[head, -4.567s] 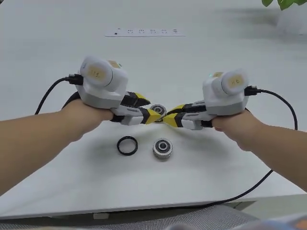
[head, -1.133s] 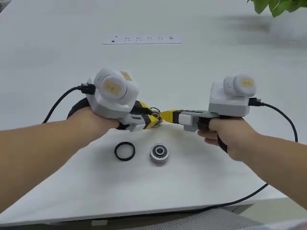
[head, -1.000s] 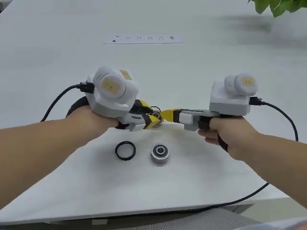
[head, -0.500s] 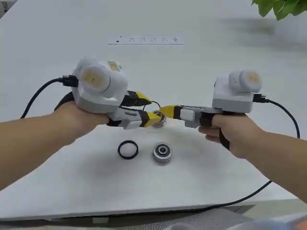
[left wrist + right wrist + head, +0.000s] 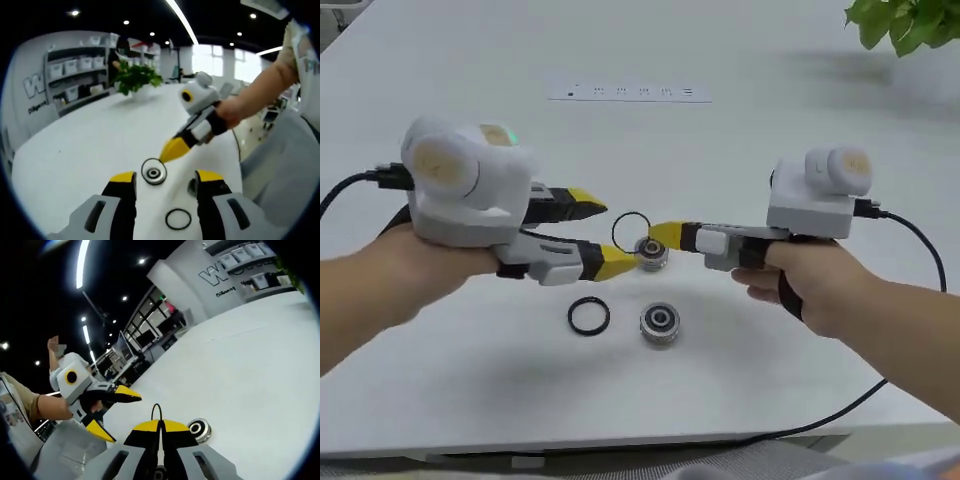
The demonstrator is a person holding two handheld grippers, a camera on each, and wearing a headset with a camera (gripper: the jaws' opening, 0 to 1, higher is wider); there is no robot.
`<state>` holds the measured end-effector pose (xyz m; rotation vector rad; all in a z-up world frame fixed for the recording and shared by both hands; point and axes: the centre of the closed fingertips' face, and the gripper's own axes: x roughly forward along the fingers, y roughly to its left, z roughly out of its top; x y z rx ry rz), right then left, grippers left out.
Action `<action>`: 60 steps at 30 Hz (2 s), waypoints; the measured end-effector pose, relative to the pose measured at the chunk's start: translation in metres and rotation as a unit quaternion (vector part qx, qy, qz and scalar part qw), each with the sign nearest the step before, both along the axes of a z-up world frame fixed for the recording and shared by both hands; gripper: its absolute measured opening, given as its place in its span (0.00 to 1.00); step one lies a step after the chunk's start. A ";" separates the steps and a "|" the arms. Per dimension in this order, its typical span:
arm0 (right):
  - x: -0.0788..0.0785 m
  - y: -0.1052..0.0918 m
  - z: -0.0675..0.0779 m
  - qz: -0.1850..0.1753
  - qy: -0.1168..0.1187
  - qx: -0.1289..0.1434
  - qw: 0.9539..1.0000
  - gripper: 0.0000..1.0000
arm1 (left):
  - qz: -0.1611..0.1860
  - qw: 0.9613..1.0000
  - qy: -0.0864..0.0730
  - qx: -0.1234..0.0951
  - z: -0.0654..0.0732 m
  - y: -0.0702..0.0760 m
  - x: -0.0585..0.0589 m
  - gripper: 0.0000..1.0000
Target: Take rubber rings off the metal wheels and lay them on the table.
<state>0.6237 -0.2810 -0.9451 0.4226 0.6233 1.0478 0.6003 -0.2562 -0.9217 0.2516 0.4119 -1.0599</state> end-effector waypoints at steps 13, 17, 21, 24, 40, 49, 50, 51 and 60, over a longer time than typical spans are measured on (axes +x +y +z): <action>-0.017 0.016 0.008 0.028 0.014 0.011 0.999 0.00 | 0.012 1.000 0.002 -0.013 0.011 0.032 -0.026 0.61; -0.024 0.022 0.007 0.037 0.023 0.011 0.999 0.00 | 0.013 1.000 0.004 -0.014 0.010 0.038 -0.035 0.65; -0.029 0.026 0.003 0.045 0.032 0.007 0.998 0.00 | 0.013 1.000 0.005 -0.014 0.008 0.042 -0.041 0.69; -0.033 0.029 -0.001 0.053 0.040 0.003 0.998 0.00 | 0.013 1.000 0.009 -0.017 0.008 0.045 -0.044 0.72; -0.054 0.044 -0.029 0.092 0.083 -0.031 0.992 0.00 | 0.020 0.999 0.021 -0.017 0.000 0.058 -0.059 0.80; -0.060 0.048 -0.047 0.108 0.101 -0.063 0.987 0.00 | 0.026 0.999 0.025 -0.015 -0.002 0.063 -0.061 0.80; -0.060 0.048 -0.048 0.108 0.103 -0.065 0.987 0.00 | 0.027 0.999 0.025 -0.016 -0.002 0.063 -0.061 0.80; -0.060 0.048 -0.049 0.109 0.102 -0.067 0.987 0.00 | 0.027 0.999 0.026 -0.016 -0.003 0.064 -0.062 0.80; -0.057 0.044 -0.055 0.108 0.107 -0.080 0.985 0.00 | 0.030 0.999 0.030 -0.014 -0.006 0.066 -0.062 0.80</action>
